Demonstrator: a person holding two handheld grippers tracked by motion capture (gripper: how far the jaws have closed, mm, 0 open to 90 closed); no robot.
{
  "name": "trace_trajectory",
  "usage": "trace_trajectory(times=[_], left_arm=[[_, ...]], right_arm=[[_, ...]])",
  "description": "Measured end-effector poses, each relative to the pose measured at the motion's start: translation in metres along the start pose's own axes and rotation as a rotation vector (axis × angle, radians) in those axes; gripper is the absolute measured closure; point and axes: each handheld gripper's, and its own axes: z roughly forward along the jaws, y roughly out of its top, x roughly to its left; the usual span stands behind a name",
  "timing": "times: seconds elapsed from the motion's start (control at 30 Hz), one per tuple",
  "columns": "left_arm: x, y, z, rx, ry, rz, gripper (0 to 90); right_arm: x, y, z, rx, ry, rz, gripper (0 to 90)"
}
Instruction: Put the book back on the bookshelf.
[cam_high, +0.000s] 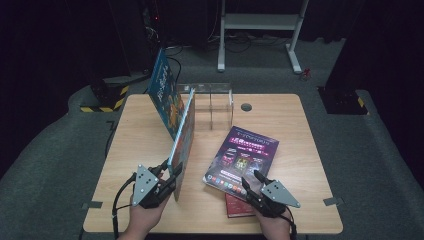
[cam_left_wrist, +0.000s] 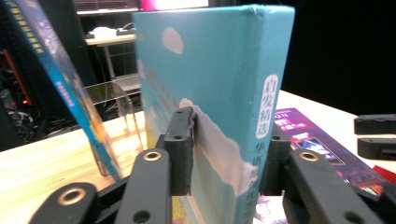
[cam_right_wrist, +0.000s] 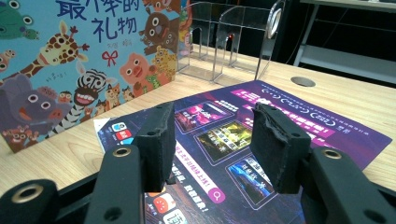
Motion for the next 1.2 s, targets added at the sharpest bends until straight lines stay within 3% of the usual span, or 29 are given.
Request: trace_trajectory(times=[0.2,0.3,0.43,0.8,0.93,1.07,1.2], left_arm=[[0.006,0.0,-0.004,-0.006,0.071,-0.004,74.6],[0.01,0.0,-0.004,0.006,0.065,-0.008,75.2],[0.013,0.001,-0.005,0.006,0.088,-0.015,76.8],[0.025,0.006,-0.01,-0.004,0.063,-0.076,78.3],[0.03,0.004,-0.011,-0.009,0.073,-0.088,80.0],[0.037,0.002,-0.012,-0.011,0.066,-0.081,80.2],[0.035,0.001,-0.012,-0.017,0.066,-0.063,80.0]], right_arm=[[0.0,0.0,0.0,0.001,0.002,0.002,49.9],[0.0,0.0,0.0,0.001,0.004,0.003,50.0],[0.0,0.0,0.0,0.001,0.004,0.003,50.0],[-0.001,0.0,0.0,0.0,0.003,0.006,50.1],[0.0,0.0,0.0,0.002,0.006,0.007,50.2],[0.0,0.0,0.0,0.003,0.008,0.008,50.1],[0.0,0.0,0.001,0.006,0.008,0.007,50.1]])
